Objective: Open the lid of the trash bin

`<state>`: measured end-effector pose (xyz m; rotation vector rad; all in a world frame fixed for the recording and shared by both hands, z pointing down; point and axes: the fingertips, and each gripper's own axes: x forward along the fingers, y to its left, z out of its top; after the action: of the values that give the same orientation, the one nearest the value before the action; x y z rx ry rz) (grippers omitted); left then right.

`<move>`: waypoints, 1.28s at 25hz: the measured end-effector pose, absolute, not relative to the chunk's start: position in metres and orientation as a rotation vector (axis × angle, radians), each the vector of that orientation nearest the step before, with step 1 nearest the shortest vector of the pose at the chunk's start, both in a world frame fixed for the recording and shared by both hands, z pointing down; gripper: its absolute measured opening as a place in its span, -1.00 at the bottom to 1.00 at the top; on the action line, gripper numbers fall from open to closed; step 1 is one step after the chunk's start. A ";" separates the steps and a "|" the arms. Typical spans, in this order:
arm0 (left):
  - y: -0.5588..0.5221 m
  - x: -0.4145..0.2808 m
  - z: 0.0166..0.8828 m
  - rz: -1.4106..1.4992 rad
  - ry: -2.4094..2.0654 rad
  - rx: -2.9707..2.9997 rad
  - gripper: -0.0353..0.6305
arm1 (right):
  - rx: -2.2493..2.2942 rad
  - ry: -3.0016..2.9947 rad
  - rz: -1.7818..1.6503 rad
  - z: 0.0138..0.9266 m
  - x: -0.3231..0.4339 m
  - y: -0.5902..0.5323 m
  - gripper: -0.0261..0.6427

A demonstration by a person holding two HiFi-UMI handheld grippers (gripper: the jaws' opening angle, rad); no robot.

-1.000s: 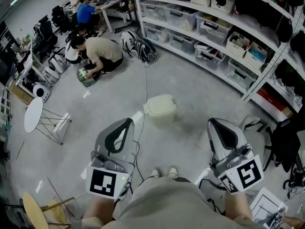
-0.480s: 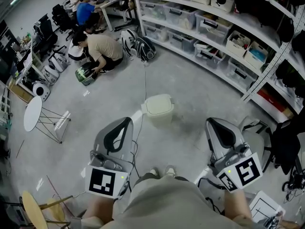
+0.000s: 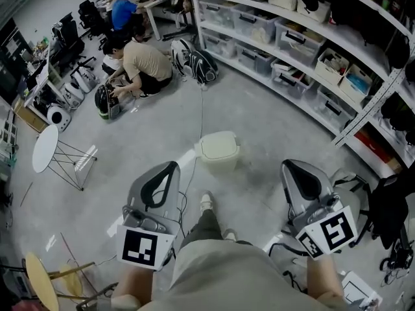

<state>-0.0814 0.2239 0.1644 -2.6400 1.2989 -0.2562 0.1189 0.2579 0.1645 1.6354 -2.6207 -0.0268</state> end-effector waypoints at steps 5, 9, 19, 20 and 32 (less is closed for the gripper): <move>0.198 -0.082 0.169 -0.266 1.289 -2.646 -0.89 | 1.614 -2.614 -0.021 0.172 0.114 0.228 -0.92; 0.161 -0.086 0.176 -0.278 1.292 -2.657 -0.89 | 1.617 -2.601 -0.002 0.178 0.112 0.190 -0.92; 0.033 -0.108 0.194 -0.289 1.279 -2.709 -0.89 | 1.634 -2.531 0.098 0.200 0.091 0.067 -0.92; 0.019 -0.113 0.197 -0.301 1.276 -2.717 -0.88 | 1.638 -2.522 0.106 0.201 0.086 0.053 -0.91; -0.111 -0.147 0.224 -0.346 1.211 -2.792 -0.89 | 1.712 -2.418 0.175 0.226 0.059 -0.071 -0.91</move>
<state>-0.1467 -0.1114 0.2239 -2.7921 1.2107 -0.3456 0.0592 -0.0708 0.2261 1.7122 -2.4175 0.1750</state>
